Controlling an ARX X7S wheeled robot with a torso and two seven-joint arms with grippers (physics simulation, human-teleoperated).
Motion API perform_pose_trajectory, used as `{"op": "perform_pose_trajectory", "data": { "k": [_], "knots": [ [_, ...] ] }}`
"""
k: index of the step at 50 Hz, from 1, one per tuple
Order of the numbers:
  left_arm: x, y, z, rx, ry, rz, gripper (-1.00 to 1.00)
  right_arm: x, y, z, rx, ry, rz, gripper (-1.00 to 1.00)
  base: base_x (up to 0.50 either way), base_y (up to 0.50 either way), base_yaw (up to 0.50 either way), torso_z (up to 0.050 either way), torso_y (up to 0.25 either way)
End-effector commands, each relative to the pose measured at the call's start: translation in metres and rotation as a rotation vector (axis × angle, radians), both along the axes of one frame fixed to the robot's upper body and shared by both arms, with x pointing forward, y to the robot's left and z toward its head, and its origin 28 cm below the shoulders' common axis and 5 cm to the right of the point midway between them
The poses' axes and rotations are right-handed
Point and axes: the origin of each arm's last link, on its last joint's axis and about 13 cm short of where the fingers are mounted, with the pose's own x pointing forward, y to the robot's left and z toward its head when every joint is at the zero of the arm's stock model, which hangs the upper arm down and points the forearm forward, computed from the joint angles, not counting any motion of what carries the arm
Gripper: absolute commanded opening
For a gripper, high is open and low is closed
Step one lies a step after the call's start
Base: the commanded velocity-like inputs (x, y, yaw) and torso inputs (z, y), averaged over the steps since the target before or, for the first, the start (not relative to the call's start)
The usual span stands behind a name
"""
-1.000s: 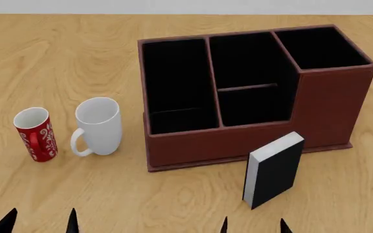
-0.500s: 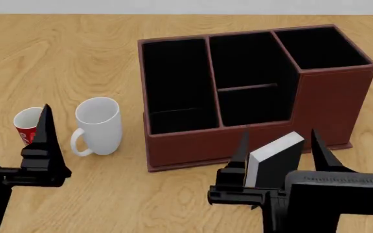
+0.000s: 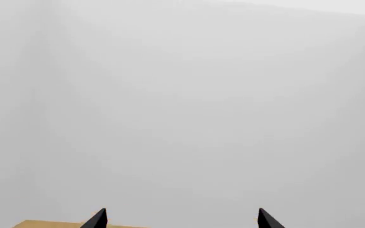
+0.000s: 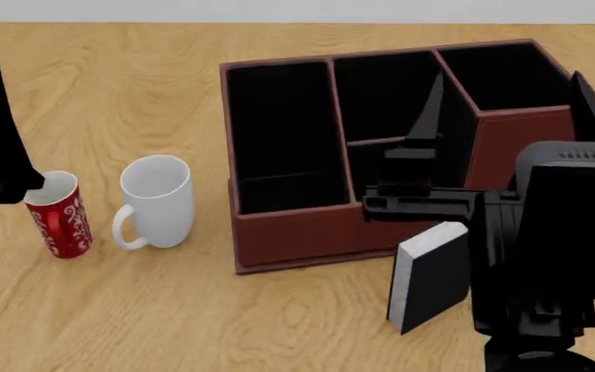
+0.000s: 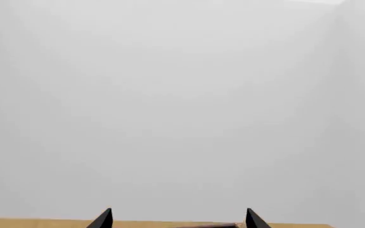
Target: Pick up the book and place it in the right compartment of the caddy.
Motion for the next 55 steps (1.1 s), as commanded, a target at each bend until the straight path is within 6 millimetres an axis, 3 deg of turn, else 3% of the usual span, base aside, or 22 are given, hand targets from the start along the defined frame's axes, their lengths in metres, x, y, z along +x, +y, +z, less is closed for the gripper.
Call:
{"op": "perform_pose_trajectory", "data": {
  "k": [1, 20, 55],
  "knots": [
    [-0.003, 0.003, 0.01, 0.025, -0.032, 0.025, 1.0, -0.002, -0.002, 0.015, -0.026, -0.021, -0.002, 1.0, 0.0, -0.27, 0.0, 0.0, 0.0],
    [-0.001, 0.004, 0.007, 0.008, -0.03, 0.024, 1.0, 0.002, 0.004, 0.01, -0.047, 0.006, 0.022, 1.0, 0.03, -0.3, 0.0, 0.0, 0.0],
    [-0.001, 0.008, 0.009, -0.002, -0.043, 0.04, 1.0, 0.005, 0.01, 0.009, -0.057, 0.017, 0.061, 1.0, 0.38, -0.22, 0.0, 0.0, 0.0]
  ]
}}
